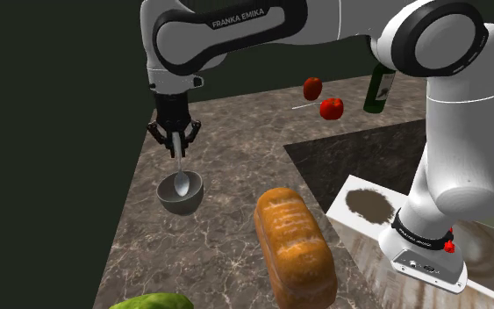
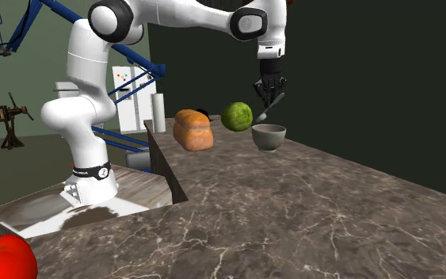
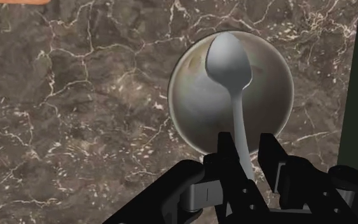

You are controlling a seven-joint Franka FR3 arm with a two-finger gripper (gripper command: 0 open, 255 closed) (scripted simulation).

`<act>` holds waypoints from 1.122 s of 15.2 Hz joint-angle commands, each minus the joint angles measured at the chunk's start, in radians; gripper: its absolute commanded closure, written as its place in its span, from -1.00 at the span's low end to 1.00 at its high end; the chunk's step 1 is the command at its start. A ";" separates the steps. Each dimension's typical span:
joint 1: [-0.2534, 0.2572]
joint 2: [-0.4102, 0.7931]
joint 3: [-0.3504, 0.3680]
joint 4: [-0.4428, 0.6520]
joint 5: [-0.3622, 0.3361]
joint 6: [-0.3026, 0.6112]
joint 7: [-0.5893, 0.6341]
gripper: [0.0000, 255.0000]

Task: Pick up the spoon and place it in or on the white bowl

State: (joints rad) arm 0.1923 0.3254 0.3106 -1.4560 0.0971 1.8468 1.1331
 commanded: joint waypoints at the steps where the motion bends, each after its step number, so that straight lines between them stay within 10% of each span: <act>1: 0.030 0.051 0.006 0.071 -0.020 -0.016 0.038 1.00; 17: 0.026 0.070 0.002 -0.108 -0.018 0.179 0.012 1.00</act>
State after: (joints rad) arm 0.2186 0.3914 0.3131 -1.5579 0.0800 2.0168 1.1461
